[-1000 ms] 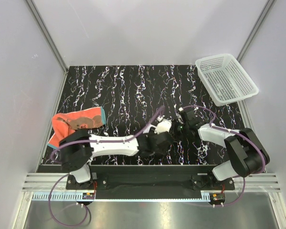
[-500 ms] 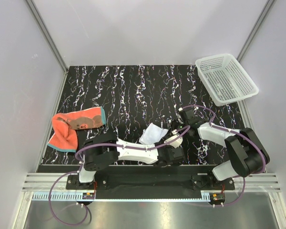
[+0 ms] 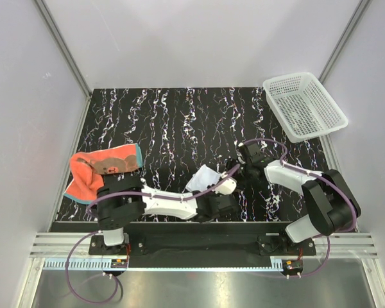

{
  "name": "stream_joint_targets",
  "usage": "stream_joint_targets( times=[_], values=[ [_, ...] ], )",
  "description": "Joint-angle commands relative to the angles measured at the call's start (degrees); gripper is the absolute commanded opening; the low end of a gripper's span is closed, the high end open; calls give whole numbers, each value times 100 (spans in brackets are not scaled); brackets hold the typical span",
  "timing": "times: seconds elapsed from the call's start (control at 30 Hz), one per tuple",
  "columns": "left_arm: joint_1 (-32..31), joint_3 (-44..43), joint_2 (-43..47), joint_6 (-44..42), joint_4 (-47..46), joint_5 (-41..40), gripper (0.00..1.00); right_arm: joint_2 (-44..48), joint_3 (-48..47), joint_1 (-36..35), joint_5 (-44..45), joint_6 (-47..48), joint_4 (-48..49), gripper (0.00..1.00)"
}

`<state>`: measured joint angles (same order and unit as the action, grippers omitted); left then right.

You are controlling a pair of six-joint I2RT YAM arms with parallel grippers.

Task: Roll the towels
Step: Roll the towel

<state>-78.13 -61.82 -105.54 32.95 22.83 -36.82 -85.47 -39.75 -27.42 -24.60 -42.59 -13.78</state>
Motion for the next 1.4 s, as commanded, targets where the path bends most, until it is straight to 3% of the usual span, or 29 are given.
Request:
stream_joint_targets(
  times=[0.0,0.17,0.47,0.87,1.17,1.37],
  values=[
    [244,416,383,-87,-516,956,0,4,-576,-35,253,286,-580,54],
    [579,618,578,-184,-929,1851,0,66,-1131,70,596,584,-1100,65],
    [1282,1102,955,45,-1869,3529,0,311,-1326,895,738,813,-1470,67],
    [2389,1761,912,818,-3354,5859,0,1402,-25,949,-351,445,-117,69],
    [3022,2227,833,2021,-4646,6888,0,1384,977,940,-809,-152,1325,68],
    [3163,2376,754,2251,-4928,6969,0,849,1188,940,-915,-355,2283,68]
  ],
)
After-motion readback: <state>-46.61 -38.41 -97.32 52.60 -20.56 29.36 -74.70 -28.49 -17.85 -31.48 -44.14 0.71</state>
